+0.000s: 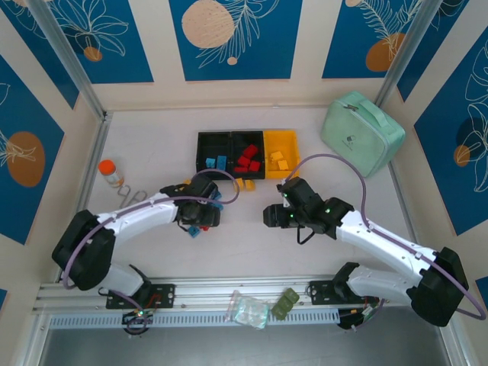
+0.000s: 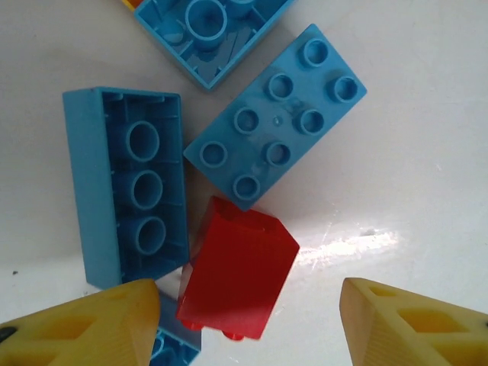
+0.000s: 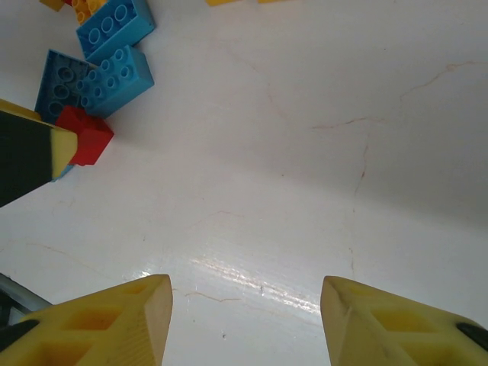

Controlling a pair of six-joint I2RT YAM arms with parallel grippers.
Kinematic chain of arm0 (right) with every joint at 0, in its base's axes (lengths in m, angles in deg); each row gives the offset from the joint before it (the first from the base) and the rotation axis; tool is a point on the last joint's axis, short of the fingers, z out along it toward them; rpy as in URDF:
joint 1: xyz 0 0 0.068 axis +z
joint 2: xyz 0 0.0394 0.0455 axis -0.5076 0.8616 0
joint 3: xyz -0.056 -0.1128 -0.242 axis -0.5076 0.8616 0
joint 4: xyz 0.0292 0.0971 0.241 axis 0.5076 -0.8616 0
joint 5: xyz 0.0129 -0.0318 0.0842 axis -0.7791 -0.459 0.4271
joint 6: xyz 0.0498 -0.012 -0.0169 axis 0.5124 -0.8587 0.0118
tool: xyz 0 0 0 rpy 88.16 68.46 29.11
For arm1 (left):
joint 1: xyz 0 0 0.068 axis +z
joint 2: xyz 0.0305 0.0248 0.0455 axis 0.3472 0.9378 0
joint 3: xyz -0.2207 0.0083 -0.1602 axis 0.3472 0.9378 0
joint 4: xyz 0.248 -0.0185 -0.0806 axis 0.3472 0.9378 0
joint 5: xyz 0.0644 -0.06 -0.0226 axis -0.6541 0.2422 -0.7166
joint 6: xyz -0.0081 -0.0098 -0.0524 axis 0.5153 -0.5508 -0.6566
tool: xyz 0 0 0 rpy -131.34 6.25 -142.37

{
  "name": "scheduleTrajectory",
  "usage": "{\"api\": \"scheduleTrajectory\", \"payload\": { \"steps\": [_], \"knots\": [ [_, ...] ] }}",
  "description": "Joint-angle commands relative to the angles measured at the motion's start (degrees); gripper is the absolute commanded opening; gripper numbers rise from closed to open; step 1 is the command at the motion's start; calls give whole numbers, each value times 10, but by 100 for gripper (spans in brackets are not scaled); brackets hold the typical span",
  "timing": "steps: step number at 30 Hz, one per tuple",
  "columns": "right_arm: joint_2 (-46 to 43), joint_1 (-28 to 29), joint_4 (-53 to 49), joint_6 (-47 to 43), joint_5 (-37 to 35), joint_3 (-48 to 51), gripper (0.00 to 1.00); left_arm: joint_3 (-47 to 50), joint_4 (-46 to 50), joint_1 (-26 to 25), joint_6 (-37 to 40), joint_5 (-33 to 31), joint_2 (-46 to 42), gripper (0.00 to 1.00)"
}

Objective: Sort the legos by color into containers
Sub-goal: Pick up the lego from the center of the table.

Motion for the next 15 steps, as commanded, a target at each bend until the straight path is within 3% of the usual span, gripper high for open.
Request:
{"api": "scheduleTrajectory", "payload": {
  "steps": [1, 12, 15],
  "knots": [
    [-7, 5, 15, 17, 7, 8, 54, -19, 8, -6, 17, -16, 18, 65],
    [-3, 5, 35, 34, 7, 27, 53, -43, 18, -32, 17, -35, 70, 51],
    [-4, 6, 36, 36, 9, 30, 53, -47, 20, -35, 20, -41, 81, 39]
  ]
}}
